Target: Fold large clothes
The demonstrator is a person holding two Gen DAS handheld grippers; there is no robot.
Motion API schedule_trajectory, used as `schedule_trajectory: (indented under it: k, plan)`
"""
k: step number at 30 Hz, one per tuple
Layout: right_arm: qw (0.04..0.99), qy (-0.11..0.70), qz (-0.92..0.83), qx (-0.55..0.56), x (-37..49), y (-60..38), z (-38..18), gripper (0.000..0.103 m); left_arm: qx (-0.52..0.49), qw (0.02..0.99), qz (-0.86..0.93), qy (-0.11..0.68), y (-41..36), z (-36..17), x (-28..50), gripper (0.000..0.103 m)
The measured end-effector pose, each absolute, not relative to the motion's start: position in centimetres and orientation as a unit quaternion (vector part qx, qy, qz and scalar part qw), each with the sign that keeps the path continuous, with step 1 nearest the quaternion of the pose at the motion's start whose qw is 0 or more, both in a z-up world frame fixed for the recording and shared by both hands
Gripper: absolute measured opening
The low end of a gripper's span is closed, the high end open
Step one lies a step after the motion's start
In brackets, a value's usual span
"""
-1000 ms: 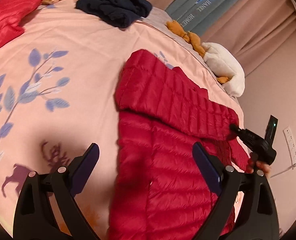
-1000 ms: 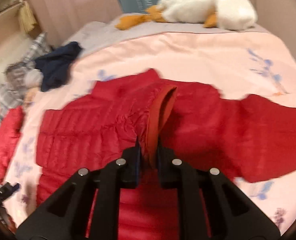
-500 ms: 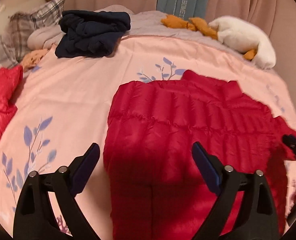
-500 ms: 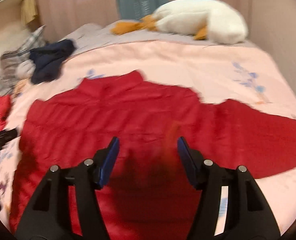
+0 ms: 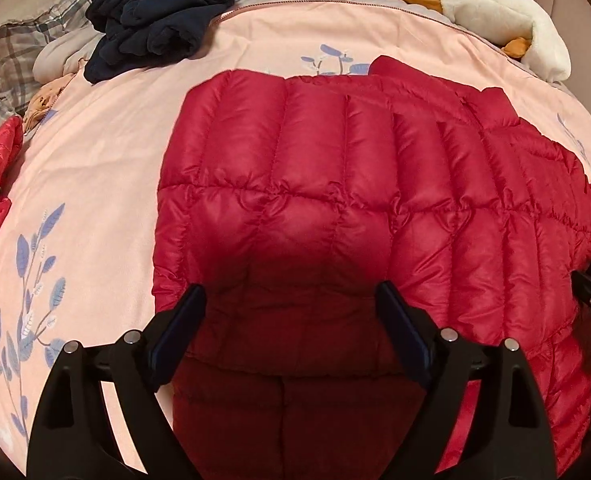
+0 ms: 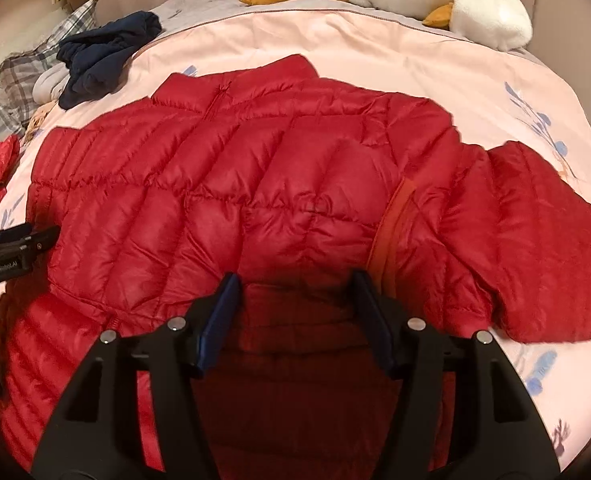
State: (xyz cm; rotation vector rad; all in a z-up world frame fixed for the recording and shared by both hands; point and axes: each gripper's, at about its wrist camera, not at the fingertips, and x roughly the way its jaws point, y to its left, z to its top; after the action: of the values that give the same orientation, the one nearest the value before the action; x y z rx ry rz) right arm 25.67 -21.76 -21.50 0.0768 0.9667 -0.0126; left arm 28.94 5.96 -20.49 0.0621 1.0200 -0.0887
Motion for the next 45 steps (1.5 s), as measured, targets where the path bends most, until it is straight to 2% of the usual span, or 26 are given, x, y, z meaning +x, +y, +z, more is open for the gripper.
schedule_trajectory:
  k: [4,9,12,14,15,17,22,32,45]
  plan:
    - [0.901,0.432,0.014,0.032,23.9,-20.9,-19.4,0.067,0.048,0.875,-0.041,0.481,5.7,-20.3,28.3,0.089]
    - [0.887,0.462,0.015,0.012,24.3,-20.0,-21.7,0.069,0.048,0.875,-0.036,0.480,5.5,-20.3,28.0,0.089]
    - [0.887,0.461,0.014,0.034,23.6,-20.3,-20.8,0.070,0.048,0.877,-0.029,0.478,5.4,-19.4,27.0,0.089]
    - [0.893,0.446,0.025,0.047,22.4,-20.5,-19.8,0.083,0.033,0.883,-0.035,0.466,5.7,-18.4,25.5,0.091]
    - [0.898,0.436,0.025,0.054,21.4,-20.9,-19.2,0.087,0.025,0.886,-0.037,0.461,5.8,-17.9,24.7,0.093]
    - [0.902,0.427,0.014,0.063,19.9,-21.8,-18.6,0.090,0.005,0.892,-0.040,0.450,6.1,-17.0,22.7,0.101]
    - [0.896,0.419,-0.017,0.145,15.3,-26.4,-18.2,0.101,-0.001,0.892,-0.056,0.449,5.4,-16.0,19.0,0.102]
    - [0.878,0.395,-0.100,0.252,7.5,-35.8,-18.8,0.101,0.048,0.897,-0.084,0.431,1.5,-14.5,13.4,0.102]
    - [0.836,0.340,-0.145,0.406,4.7,-46.2,-21.7,0.101,0.054,0.893,-0.135,0.426,-1.9,-14.2,10.3,0.102]
